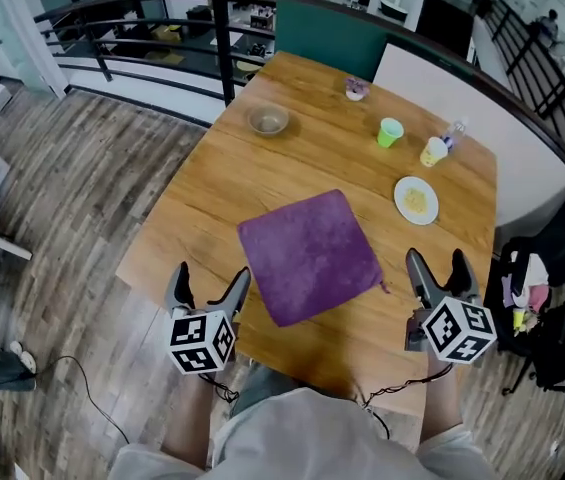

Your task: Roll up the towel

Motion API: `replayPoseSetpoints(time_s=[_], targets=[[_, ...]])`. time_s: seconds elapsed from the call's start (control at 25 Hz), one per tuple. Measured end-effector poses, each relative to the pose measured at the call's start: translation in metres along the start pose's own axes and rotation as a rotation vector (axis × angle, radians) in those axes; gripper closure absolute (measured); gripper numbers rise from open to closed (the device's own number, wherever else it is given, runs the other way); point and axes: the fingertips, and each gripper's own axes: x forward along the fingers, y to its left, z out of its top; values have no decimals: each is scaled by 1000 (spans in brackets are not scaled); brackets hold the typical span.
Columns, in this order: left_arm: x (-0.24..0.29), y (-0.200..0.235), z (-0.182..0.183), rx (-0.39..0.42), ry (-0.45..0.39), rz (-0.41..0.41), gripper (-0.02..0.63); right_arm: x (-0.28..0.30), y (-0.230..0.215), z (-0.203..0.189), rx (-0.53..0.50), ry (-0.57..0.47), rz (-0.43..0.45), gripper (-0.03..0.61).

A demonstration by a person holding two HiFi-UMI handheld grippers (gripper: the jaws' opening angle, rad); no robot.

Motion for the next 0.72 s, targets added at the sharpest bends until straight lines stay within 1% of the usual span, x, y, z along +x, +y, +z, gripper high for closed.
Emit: replayPoseSetpoints(time_s=[0.12, 0.24, 0.36, 0.44, 0.6, 0.72], targets=[[-4, -8, -4, 23, 11, -5, 86, 0, -3, 3, -50, 37, 55, 104], [-9, -15, -8, 45, 23, -19, 89, 3, -1, -1, -119, 90, 134, 114], [-13, -24, -16, 60, 41, -51, 136, 9, 4, -12, -210, 156, 223, 124], [-14, -32, -23, 74, 53, -81, 153, 16, 8, -21, -269, 201, 283, 130], [-17, -54, -47, 115, 123, -158, 181, 27, 12, -38, -354, 269, 388, 162], [-20, -72, -64, 182, 200, -229, 204, 33, 13, -51, -408, 315, 467, 190]])
